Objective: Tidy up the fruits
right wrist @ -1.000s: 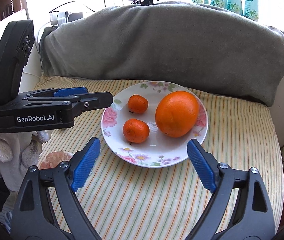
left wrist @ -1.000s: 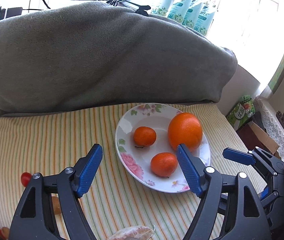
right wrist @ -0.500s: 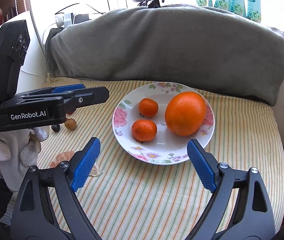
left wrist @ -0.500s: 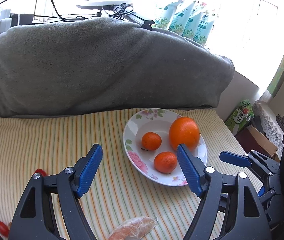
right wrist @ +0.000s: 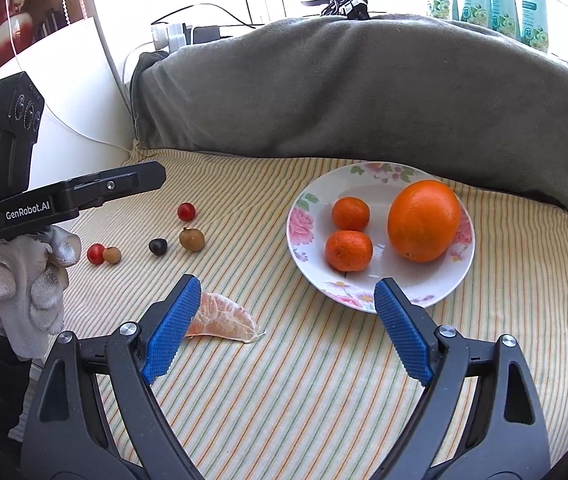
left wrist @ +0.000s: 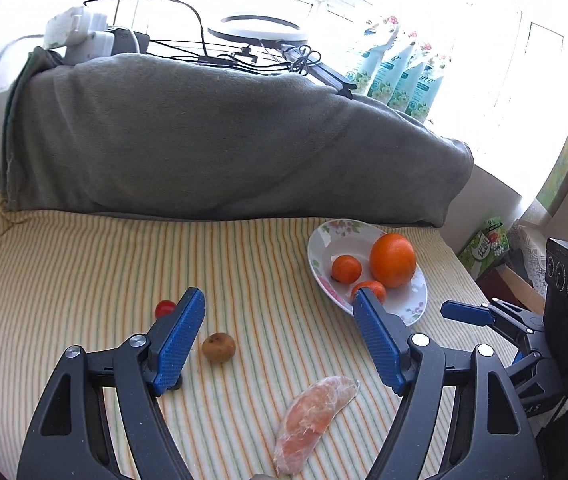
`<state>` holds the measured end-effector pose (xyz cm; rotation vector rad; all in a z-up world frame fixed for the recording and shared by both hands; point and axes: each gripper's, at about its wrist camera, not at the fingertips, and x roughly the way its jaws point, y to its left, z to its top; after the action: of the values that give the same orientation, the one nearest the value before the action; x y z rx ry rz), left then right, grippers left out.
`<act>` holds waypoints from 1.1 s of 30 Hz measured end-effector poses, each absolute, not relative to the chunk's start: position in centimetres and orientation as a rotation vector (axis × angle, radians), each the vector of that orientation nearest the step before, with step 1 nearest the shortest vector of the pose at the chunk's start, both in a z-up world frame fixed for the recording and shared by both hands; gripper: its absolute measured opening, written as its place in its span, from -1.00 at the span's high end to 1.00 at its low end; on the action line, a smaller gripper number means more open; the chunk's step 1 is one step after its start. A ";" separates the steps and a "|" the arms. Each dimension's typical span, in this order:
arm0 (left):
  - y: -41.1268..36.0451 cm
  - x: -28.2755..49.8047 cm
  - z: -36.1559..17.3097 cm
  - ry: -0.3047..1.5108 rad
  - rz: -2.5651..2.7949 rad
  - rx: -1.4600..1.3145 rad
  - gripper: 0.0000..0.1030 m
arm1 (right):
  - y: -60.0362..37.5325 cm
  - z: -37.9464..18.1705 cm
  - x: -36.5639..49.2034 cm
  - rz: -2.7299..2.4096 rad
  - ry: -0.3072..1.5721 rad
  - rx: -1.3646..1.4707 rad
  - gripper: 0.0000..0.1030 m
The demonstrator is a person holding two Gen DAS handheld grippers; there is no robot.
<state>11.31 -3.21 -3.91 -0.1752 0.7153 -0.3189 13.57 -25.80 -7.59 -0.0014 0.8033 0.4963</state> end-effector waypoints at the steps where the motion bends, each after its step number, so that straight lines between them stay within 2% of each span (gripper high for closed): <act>1: -2.8 10.8 -4.0 0.717 -0.318 -0.174 -0.49 | -25.6 -7.7 13.5 0.505 0.807 0.000 -0.77; 12: -2.3 5.9 -7.0 0.786 -0.348 -0.153 -0.49 | -24.5 -9.9 13.3 0.567 0.873 0.035 -0.77; 23: -4.8 4.1 -9.7 0.855 -0.375 -0.040 -0.48 | -22.8 -11.6 12.8 0.638 0.887 -0.081 -0.76; 30: -6.2 4.5 -10.8 0.899 -0.395 0.004 -0.11 | -21.6 -12.5 12.8 0.690 0.895 -0.190 -0.57; 32: -6.8 4.8 -11.1 0.910 -0.401 0.023 -0.07 | -21.2 -12.8 13.0 0.711 0.907 -0.216 -0.37; 33: -7.0 4.9 -11.2 0.914 -0.399 0.032 -0.05 | -21.0 -13.0 13.1 0.717 0.915 -0.230 -0.35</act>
<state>4.93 -6.98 -11.17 0.0319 0.9142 -0.3994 13.07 -21.02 -13.05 -0.2303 0.9146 0.7165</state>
